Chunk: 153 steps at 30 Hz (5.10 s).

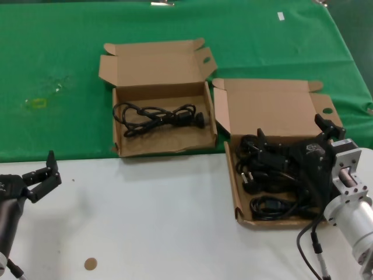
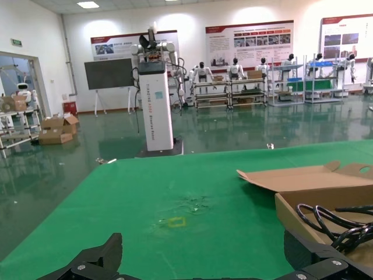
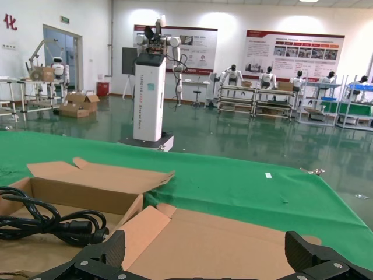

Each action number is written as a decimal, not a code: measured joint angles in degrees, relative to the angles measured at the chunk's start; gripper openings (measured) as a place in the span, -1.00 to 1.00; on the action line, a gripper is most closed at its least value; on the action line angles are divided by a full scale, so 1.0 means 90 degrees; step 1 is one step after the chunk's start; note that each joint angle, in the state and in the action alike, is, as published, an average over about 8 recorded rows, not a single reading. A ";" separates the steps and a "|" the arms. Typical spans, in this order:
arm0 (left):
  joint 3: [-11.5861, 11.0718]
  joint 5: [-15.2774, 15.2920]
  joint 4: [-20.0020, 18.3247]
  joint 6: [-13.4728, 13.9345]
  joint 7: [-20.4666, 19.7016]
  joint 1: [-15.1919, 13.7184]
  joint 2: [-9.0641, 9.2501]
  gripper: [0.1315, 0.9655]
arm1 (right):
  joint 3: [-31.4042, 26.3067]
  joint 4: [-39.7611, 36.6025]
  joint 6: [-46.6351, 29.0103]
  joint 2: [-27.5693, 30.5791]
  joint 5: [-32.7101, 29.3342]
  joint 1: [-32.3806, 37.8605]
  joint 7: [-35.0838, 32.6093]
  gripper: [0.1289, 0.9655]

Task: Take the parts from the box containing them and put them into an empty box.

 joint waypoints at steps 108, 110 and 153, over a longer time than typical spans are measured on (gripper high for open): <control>0.0000 0.0000 0.0000 0.0000 0.0000 0.0000 0.0000 1.00 | 0.0000 0.0000 0.0000 0.0000 0.0000 0.0000 0.0000 1.00; 0.0000 0.0000 0.0000 0.0000 0.0000 0.0000 0.0000 1.00 | 0.0000 0.0000 0.0000 0.0000 0.0000 0.0000 0.0000 1.00; 0.0000 0.0000 0.0000 0.0000 0.0000 0.0000 0.0000 1.00 | 0.0000 0.0000 0.0000 0.0000 0.0000 0.0000 0.0000 1.00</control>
